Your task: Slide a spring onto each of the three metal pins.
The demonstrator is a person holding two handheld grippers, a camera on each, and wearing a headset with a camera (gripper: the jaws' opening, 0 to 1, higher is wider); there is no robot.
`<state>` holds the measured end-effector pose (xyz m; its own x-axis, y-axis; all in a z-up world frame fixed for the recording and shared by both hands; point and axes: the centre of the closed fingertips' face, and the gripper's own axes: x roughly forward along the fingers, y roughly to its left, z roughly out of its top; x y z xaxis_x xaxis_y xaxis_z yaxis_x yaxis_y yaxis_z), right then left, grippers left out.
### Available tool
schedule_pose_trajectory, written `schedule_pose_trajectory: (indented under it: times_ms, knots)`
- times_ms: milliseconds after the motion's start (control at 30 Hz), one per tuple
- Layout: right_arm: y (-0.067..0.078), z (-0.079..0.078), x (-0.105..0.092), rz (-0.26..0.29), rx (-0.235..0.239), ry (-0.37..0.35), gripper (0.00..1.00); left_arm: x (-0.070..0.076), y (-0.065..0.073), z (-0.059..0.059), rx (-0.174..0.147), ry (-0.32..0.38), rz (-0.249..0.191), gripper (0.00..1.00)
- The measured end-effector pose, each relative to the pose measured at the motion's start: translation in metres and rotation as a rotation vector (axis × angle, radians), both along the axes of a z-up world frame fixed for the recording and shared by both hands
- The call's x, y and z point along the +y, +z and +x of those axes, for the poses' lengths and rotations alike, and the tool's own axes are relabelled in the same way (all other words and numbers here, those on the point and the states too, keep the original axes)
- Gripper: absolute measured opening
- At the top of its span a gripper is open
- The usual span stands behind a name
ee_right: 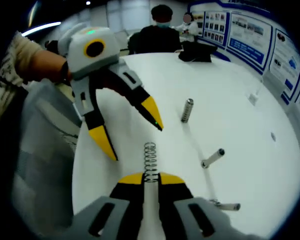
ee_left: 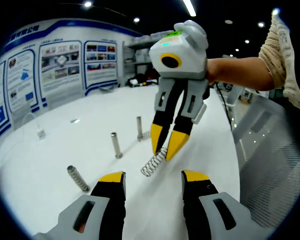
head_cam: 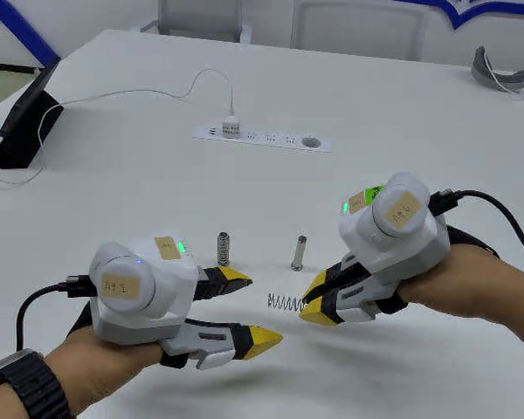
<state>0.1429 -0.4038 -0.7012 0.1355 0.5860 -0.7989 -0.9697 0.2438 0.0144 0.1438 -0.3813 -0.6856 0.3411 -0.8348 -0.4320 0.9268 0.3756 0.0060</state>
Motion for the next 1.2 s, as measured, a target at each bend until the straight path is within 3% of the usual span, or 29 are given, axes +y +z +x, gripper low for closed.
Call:
schedule_pose_trajectory:
  times_ms: [300, 667, 933, 1200]
  knots:
    - [0.008, -0.011, 0.002, -0.015, 0.003, 0.060, 0.12, -0.011, -0.003, -0.008, -0.035, -0.078, 0.038, 0.30]
    - [0.011, -0.019, 0.000, -0.035, 0.016, 0.112, 0.12, -0.014, -0.006, -0.014, -0.066, -0.114, 0.076, 0.16]
    - [0.024, -0.021, 0.003, -0.018, 0.010, 0.130, 0.12, -0.014, -0.006, -0.015, -0.073, -0.112, 0.090, 0.12]
    - [0.040, -0.020, 0.014, 0.042, -0.002, 0.132, 0.12, -0.015, -0.008, -0.017, -0.069, -0.113, 0.099, 0.11]
